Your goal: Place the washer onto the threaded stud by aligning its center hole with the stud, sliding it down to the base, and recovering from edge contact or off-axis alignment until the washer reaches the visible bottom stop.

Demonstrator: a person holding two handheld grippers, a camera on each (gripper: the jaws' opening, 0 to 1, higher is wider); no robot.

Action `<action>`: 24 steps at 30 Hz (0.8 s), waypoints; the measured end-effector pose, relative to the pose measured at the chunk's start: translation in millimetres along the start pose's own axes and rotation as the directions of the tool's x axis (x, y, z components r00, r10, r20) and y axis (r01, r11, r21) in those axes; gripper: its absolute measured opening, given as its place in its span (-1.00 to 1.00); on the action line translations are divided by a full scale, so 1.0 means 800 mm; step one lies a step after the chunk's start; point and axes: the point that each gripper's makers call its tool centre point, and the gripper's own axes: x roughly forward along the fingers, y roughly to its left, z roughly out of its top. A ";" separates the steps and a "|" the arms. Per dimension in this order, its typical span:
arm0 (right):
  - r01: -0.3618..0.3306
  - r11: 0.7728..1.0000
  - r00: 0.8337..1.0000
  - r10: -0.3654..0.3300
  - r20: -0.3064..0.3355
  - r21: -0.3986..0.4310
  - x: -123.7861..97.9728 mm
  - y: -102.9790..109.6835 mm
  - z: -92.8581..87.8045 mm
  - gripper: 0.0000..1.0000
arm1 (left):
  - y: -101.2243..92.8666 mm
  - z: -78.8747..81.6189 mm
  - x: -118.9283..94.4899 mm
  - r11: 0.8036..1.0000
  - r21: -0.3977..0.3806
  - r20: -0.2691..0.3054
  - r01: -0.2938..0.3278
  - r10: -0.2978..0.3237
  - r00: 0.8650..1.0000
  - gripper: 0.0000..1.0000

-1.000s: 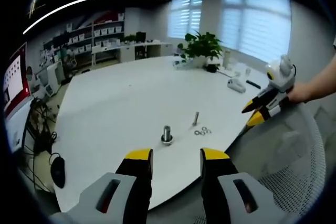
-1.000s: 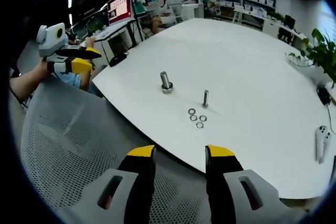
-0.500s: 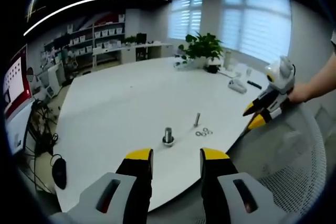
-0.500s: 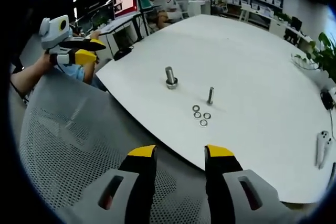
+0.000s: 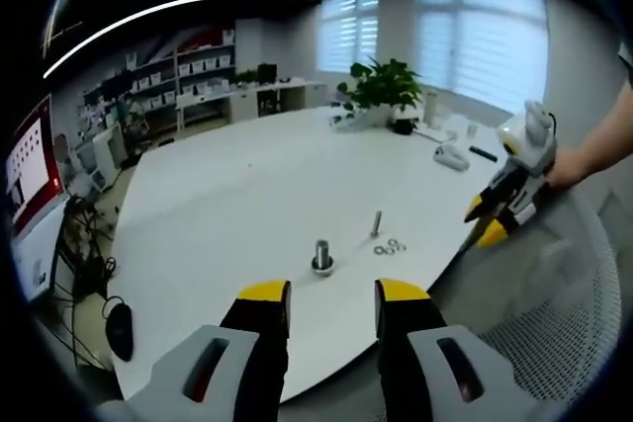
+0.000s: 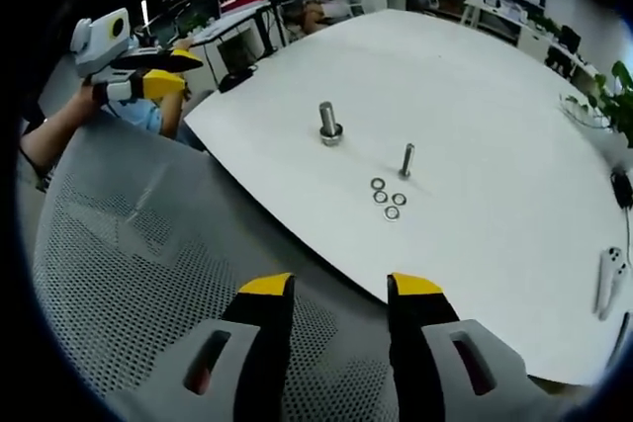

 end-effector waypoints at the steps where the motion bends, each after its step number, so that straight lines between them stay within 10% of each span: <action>1: -0.002 1.000 1.000 0.002 -0.001 -0.006 0.000 0.000 0.001 -0.18 | 0.000 0.001 0.000 1.000 -0.004 0.003 0.001 -0.001 1.000 -0.36; 5: -0.011 1.000 0.998 0.013 0.055 -0.027 -0.007 0.006 0.022 -0.17 | 0.001 -0.002 0.000 1.000 -0.010 -0.004 0.010 -0.010 1.000 -0.36; 19: 0.014 0.989 0.998 -0.024 -0.064 -0.147 0.018 -0.022 0.021 -0.11 | 0.003 -0.008 0.001 1.000 0.016 -0.028 -0.002 0.003 1.000 -0.38; 24: -0.001 1.000 1.000 0.001 -0.018 -0.004 0.041 -0.026 0.045 -0.12 | 0.005 -0.010 0.001 1.000 0.013 -0.035 -0.006 0.007 0.999 -0.38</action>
